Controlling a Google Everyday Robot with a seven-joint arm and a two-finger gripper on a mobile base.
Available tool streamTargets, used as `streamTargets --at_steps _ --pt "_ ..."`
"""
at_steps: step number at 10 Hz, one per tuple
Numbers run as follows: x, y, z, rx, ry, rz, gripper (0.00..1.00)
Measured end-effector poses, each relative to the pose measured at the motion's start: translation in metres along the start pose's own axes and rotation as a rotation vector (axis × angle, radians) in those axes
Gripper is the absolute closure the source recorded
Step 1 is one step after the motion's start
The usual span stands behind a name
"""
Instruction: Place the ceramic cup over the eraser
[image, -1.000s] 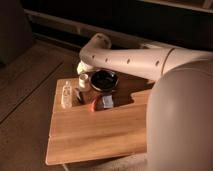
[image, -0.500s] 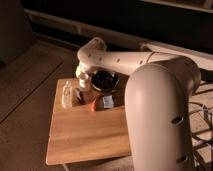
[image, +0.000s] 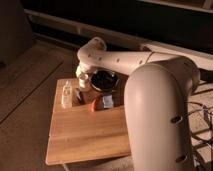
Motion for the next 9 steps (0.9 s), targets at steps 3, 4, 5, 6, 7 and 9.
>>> streamTargets --at_steps 3,4,5,6,7,9 --pt "-0.012 0.02 0.026 -0.015 0.02 -0.04 0.35" --pt "-0.012 0.019 0.031 -0.013 0.029 -0.041 0.35" --pt "-0.013 0.018 0.038 -0.008 0.043 -0.042 0.35" --pt "-0.013 0.014 0.046 0.001 0.058 -0.037 0.35" --pt "-0.016 0.006 0.054 0.01 0.07 -0.022 0.35" --pt "-0.024 -0.007 0.065 0.01 0.074 0.008 0.35"
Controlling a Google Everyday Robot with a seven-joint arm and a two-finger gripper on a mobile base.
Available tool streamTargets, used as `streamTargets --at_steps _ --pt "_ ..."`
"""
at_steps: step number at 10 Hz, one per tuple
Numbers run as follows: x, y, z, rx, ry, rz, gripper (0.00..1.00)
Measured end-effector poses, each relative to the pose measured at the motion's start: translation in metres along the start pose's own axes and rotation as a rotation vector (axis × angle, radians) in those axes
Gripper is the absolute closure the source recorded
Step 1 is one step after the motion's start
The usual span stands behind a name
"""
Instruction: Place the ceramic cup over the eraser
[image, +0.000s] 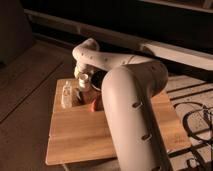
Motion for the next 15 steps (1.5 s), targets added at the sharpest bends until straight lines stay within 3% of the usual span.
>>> streamTargets --at_steps 3,9,10,13,15 --pt "-0.006 -0.003 0.017 -0.015 0.022 0.006 0.35" --pt "0.009 -0.002 0.061 -0.028 0.137 0.012 0.37" --pt "0.007 -0.004 0.065 -0.024 0.139 0.011 0.43" --pt "-0.002 -0.003 0.069 -0.026 0.125 -0.005 0.78" --pt "-0.005 -0.003 0.068 -0.031 0.114 -0.007 0.95"
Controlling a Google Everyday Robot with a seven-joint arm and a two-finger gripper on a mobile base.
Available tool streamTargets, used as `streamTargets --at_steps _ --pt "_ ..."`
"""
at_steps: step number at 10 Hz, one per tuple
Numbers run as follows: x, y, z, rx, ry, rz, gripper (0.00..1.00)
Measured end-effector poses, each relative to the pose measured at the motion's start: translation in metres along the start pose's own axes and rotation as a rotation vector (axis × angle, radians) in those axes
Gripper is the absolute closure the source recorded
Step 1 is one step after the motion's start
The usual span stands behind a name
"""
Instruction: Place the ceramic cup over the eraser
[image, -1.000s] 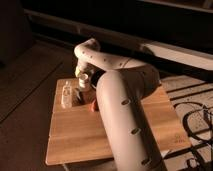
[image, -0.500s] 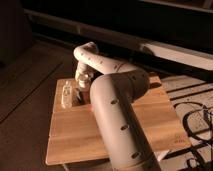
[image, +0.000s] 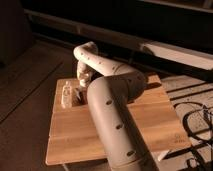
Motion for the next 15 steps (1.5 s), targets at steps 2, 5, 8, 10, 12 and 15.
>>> streamTargets --at_steps 2,5,8,10,12,15 --pt "-0.01 0.001 -0.017 -0.016 -0.042 0.013 1.0" --pt "-0.027 0.004 -0.08 -0.007 -0.158 -0.013 1.0" --pt "-0.002 0.02 -0.147 0.015 -0.266 -0.09 1.0" --pt "0.027 0.03 -0.174 0.027 -0.308 -0.124 1.0" --pt "0.047 0.029 -0.196 0.048 -0.343 -0.126 1.0" --pt "0.062 0.038 -0.23 0.02 -0.385 -0.104 1.0"
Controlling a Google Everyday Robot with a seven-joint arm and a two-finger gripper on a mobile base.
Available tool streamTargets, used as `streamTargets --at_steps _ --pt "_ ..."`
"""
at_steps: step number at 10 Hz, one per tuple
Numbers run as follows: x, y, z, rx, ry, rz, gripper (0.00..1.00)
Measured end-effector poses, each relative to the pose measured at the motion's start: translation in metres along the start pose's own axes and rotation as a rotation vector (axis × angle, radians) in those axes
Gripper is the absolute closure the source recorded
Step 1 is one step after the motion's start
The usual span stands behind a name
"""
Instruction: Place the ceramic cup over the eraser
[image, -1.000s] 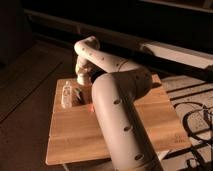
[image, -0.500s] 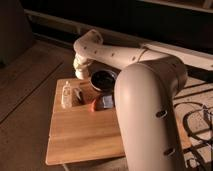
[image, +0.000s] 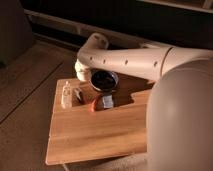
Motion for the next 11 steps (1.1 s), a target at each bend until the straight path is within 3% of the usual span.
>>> streamTargets --at_steps 1,2,4,6,8,11 --pt "0.001 0.008 -0.006 -0.023 -0.001 0.009 1.0" --pt "0.005 0.029 -0.012 -0.084 0.011 0.016 1.0" --pt "0.021 0.064 -0.012 -0.189 0.085 0.013 1.0" --pt "0.038 0.082 -0.011 -0.251 0.163 0.004 1.0" --pt "0.042 0.086 -0.011 -0.267 0.18 0.002 1.0" --pt "0.042 0.084 -0.012 -0.251 0.189 -0.014 1.0"
